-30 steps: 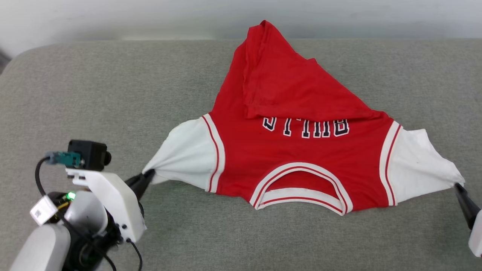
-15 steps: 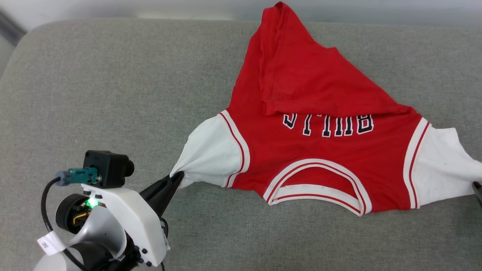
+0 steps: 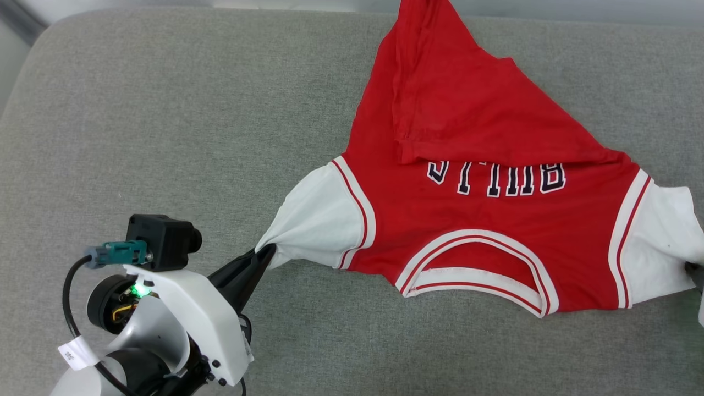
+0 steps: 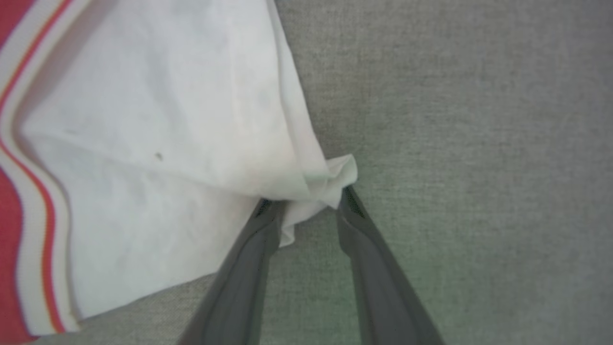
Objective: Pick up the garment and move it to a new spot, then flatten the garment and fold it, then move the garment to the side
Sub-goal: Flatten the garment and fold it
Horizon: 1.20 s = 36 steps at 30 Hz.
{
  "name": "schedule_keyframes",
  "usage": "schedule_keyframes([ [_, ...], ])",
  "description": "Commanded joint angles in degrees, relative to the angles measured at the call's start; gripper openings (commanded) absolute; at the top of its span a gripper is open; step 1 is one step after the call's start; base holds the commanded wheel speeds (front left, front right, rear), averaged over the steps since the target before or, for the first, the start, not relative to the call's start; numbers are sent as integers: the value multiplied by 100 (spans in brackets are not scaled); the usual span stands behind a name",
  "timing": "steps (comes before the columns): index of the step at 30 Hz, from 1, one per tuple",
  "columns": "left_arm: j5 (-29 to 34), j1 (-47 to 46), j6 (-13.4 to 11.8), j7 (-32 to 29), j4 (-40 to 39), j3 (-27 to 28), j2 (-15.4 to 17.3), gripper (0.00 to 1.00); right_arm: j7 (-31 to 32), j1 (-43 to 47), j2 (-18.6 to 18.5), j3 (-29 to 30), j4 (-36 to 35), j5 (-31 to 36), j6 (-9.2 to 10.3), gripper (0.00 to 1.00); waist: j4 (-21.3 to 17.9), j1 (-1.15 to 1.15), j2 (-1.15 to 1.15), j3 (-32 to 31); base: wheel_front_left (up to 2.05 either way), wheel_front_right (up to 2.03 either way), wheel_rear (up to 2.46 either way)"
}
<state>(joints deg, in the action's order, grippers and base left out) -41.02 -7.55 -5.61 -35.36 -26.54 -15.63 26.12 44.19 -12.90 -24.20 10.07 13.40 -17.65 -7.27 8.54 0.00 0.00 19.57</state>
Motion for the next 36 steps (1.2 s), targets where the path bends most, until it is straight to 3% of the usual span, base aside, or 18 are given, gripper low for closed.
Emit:
schedule_keyframes([
  [1, -1, -56, 16, 25, 24, 25, 5, 0, 161, 232, 261, -269, 306, -103, -43, 0, 6, 0, 0, -24, 0, 0, 0],
  [9, -68, 25, 47, 168, 119, 122, 22, 0, -291, 157, -46, 118, -41, -408, -19, 0, -64, 0, 0, -362, 0, 0, 0],
  [18, -172, -340, 115, 345, -153, 600, 216, 0, 182, -173, -324, 656, -1591, -1120, -21, 0, -269, 0, 0, -932, 0, 0, 0],
  [21, -297, -925, 186, 398, -287, 898, 309, 0, 570, -656, -270, 830, -2204, -1635, -21, 0, -365, 0, 0, -1174, 0, 0, 0],
  [25, -322, -1438, 169, 380, -322, 1079, 359, 0, 774, -1133, -248, 886, -2529, -1836, -21, 0, -454, 0, 0, -1311, 0, 0, 0],
  [36, -244, -2853, 18, 495, -256, 1508, 468, 0, 997, -2622, -192, 737, -2797, -1912, -21, 0, -664, 0, 0, -1344, 0, 0, 0],
])
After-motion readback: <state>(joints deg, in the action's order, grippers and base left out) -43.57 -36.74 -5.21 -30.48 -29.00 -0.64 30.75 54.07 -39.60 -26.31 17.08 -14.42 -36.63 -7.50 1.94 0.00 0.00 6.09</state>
